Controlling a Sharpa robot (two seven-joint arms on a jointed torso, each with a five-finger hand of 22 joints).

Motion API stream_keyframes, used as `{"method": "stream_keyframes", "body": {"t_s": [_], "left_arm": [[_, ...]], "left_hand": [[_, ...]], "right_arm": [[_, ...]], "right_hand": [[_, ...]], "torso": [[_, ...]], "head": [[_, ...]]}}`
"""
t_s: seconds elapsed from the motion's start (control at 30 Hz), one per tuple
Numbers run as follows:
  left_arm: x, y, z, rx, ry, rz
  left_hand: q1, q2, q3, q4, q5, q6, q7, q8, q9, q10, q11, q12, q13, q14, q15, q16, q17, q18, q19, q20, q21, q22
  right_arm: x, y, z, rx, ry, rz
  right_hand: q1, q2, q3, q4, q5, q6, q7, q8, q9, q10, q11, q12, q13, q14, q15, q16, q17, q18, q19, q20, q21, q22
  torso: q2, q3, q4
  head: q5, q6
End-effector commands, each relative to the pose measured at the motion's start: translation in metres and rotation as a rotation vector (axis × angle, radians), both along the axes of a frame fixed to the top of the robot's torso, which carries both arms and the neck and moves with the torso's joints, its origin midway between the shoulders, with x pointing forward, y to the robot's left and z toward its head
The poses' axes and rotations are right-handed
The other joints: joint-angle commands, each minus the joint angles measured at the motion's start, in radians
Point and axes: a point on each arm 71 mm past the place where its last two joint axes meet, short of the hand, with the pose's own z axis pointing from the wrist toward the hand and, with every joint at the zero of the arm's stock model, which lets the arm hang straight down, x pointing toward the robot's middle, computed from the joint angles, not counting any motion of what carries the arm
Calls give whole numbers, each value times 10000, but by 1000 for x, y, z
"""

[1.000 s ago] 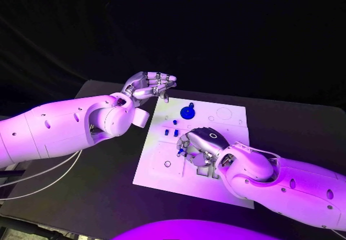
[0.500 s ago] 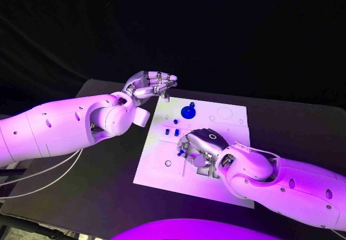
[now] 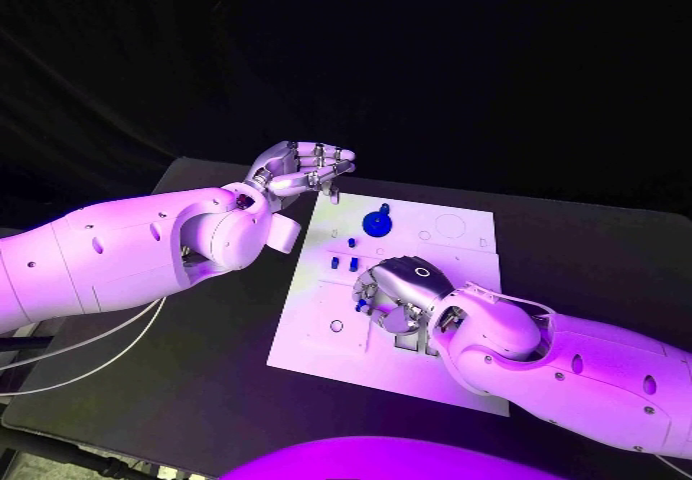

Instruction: Assemble the parts on the task board

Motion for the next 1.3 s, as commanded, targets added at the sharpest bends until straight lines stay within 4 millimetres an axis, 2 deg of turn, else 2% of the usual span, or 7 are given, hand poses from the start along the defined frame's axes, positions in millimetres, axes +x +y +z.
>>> {"method": "stream_keyframes", "body": {"t_s": [0.03, 0.4, 0.43, 0.53, 0.77, 0.93, 1.3], "left_arm": [[-1, -2, 1, -117, -6, -181], [-1, -2, 1, -110, 3, -173], [-1, -2, 1, -109, 3, -172], [-1, -2, 1, -104, 11, -168], [-1, -1, 1, -95, 29, -166], [-1, -1, 1, -92, 45, -175], [-1, 1, 1, -80, 61, -162]], "left_hand": [[28, -94, 37, 3, 45, 5, 46, -42, -14, -71, 32, -6, -9, -95, -8, 30, -9, 62, -31, -45, -46, -13], [28, -94, 37, 3, 45, 5, 46, -42, -14, -71, 32, -6, -9, -95, -8, 30, -9, 62, -31, -45, -46, -13], [28, -94, 37, 3, 45, 5, 46, -42, -14, -71, 32, -6, -9, -95, -8, 30, -9, 62, -31, -45, -46, -13], [28, -94, 37, 3, 45, 5, 46, -42, -14, -71, 32, -6, -9, -95, -8, 30, -9, 62, -31, -45, -46, -13], [16, -102, 70, -4, 42, 2, 51, -49, -18, -93, 39, -4, -19, -109, -1, 31, -31, 63, -40, -37, -51, -14], [16, -102, 70, -4, 42, 2, 51, -49, -18, -93, 39, -4, -19, -109, -1, 31, -31, 63, -40, -37, -51, -14], [16, -102, 70, -4, 42, 2, 51, -49, -18, -93, 39, -4, -19, -109, -1, 31, -31, 63, -40, -37, -51, -14]], "right_arm": [[-2, 1, -5, -328, 129, 138], [-3, 4, -7, -553, 291, 293], [-3, 3, -7, -569, 301, 291], [-2, 2, -8, -582, 307, 245], [0, -1, -6, -308, 140, 40], [-1, -4, -3, 21, -46, -76], [-6, -28, 16, 632, -426, -308]], "right_hand": [[-99, -1, -4, -60, 24, 52, -16, 31, 8, 90, 11, -51, -14, 630, -54, 17, 650, -60, 593, -51, -27, 2022], [-331, -91, -92, -23, 11, -76, 16, -42, -2, 26, 45, -150, -37, 629, -31, 19, 659, -45, 560, -43, -92, 1985], [-507, -181, -191, 34, 327, -165, 50, -98, -17, -26, 78, -212, -54, 625, 2, 13, 645, -38, 544, -23, -125, 1967], [-572, -221, -240, 41, 392, -223, 75, -136, -29, -75, 104, -261, -68, 622, 16, 8, 634, -33, 533, -9, -147, 1955], [-862, -489, -364, 127, 313, -1193, 471, -778, -311, -789, 458, -695, -262, 583, 299, -43, 532, 56, 335, 196, -550, 1710], [-893, -560, -407, 114, 265, -1414, 506, -942, -385, -948, 518, -745, -307, 550, 358, -92, 432, 101, 248, 271, -730, 1600], [-892, -556, -427, 103, 234, -1341, 437, -921, -381, -968, 484, -720, -315, 531, 344, -124, 361, 107, 251, 294, -736, 1599]], "torso": [[1, -4, -1], [-15, -5, -5], [-16, -6, -3], [-11, -1, -5], [-5, 4, -12], [2, 9, -4], [-11, 5, -15]], "head": [[1, -6], [-6, -27], [-6, -30], [-4, -27], [-4, 0], [-22, 25], [-72, 79]]}}
